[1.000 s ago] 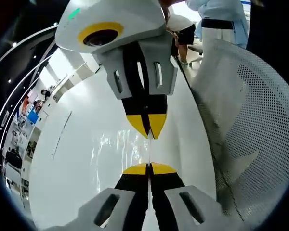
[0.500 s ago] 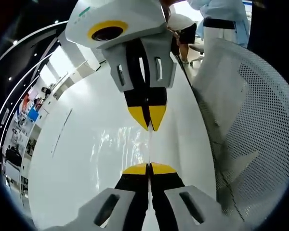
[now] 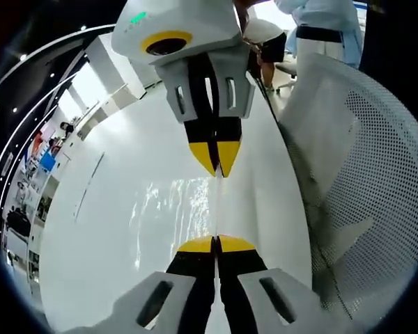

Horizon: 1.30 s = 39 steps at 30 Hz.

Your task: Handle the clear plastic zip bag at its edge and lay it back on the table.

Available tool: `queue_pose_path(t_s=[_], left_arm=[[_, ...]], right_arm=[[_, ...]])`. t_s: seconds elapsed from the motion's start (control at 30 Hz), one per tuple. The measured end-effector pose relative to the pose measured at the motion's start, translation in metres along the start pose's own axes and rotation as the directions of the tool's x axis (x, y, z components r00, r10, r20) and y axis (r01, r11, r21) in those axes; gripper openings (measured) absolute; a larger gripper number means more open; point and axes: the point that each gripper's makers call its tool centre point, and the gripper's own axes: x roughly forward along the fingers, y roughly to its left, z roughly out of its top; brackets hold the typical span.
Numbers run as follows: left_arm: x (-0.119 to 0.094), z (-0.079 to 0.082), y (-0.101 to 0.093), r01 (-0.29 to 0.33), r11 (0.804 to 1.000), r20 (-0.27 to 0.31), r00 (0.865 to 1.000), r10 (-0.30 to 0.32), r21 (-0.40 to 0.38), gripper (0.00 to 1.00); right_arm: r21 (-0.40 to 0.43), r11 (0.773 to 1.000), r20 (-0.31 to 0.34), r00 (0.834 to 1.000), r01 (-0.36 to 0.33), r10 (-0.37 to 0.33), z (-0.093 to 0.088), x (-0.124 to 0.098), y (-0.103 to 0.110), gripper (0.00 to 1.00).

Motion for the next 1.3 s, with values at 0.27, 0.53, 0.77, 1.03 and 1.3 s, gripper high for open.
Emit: queue_pose_path(t_s=[0.27, 0.53, 0.77, 1.03, 1.3], left_arm=[[-0.001, 0.0, -0.002, 0.001, 1.0, -0.006, 1.0, -0.001, -0.008, 0.0], [-0.002, -0.003, -0.002, 0.002, 1.0, -0.013, 1.0, -0.002, -0.016, 0.0], [-0.002, -0.01, -0.001, 0.002, 0.999, -0.018, 1.0, -0.002, -0.035, 0.0], [-0.001, -0.009, -0.003, 0.003, 1.0, -0.022, 1.0, -0.003, -0.022, 0.0], [-0.002, -0.004, -0.003, -0.008, 1.0, -0.012, 1.0, 0.008, 0.001, 0.0]], right_arm=[[0.006, 1.0, -0.008, 1.0, 0.001, -0.001, -0.006, -0.002, 0.001, 0.0], [0.014, 1.0, -0.019, 1.0, 0.004, -0.004, -0.013, -0.003, 0.002, 0.0], [0.03, 1.0, -0.022, 1.0, 0.003, -0.002, -0.02, -0.004, 0.002, 0.0], [0.028, 1.0, -0.026, 1.0, 0.007, -0.006, -0.021, -0.003, -0.001, 0.0], [-0.044, 0.998, -0.006, 0.999, -0.036, 0.036, -0.024, -0.003, 0.01, 0.0]])
